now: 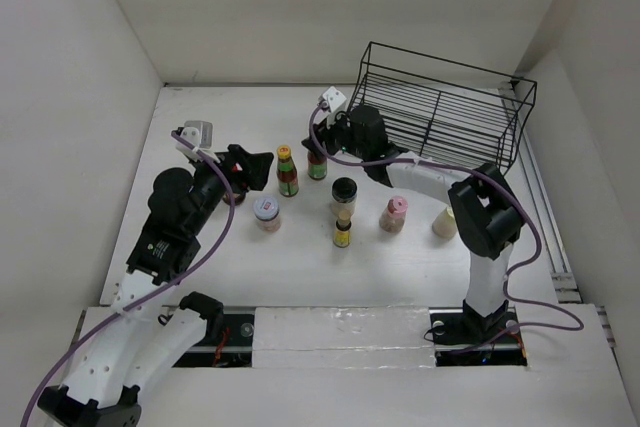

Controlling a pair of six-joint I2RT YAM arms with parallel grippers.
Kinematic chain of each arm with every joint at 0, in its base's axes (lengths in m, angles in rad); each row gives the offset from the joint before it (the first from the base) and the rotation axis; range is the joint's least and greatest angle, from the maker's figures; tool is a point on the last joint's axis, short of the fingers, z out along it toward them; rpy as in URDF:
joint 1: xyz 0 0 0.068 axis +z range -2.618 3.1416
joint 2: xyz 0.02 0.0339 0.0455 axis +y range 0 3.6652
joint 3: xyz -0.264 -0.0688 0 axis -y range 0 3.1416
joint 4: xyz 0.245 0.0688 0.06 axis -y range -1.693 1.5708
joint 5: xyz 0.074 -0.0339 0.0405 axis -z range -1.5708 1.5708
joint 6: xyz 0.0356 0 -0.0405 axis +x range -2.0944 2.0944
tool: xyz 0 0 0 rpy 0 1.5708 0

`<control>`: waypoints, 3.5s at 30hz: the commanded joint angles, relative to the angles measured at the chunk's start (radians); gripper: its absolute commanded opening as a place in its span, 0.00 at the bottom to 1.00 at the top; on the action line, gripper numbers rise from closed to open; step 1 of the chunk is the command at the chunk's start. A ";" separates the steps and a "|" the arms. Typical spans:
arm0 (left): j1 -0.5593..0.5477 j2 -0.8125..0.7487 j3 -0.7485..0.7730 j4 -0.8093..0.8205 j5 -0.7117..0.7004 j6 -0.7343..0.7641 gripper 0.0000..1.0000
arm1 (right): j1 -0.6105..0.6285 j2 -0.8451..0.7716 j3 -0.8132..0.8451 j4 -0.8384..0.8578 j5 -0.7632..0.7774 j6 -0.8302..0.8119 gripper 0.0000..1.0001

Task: Organize the condiment bottles

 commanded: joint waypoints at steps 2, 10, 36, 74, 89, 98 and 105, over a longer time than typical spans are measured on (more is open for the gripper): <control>-0.001 -0.015 -0.001 0.059 0.017 -0.007 0.79 | 0.001 -0.017 -0.022 0.114 -0.015 0.021 0.54; -0.001 -0.024 -0.010 0.054 0.017 -0.007 0.79 | 0.001 -0.112 0.009 0.165 -0.015 0.049 0.14; -0.001 -0.066 -0.010 0.060 0.027 -0.017 0.78 | -0.295 0.026 0.987 -0.197 0.263 0.018 0.08; -0.001 -0.026 -0.010 0.060 0.047 -0.026 0.78 | -0.364 0.079 0.724 -0.290 0.175 0.007 0.08; -0.001 -0.017 -0.010 0.060 0.047 -0.026 0.78 | -0.392 0.179 0.825 -0.329 0.063 0.119 0.28; -0.001 -0.027 -0.001 0.060 0.047 -0.026 0.78 | -0.392 0.103 0.857 -0.340 0.112 0.110 0.77; -0.001 -0.037 -0.001 0.060 0.036 -0.026 0.72 | -0.341 -0.179 0.555 -0.259 0.155 -0.006 0.71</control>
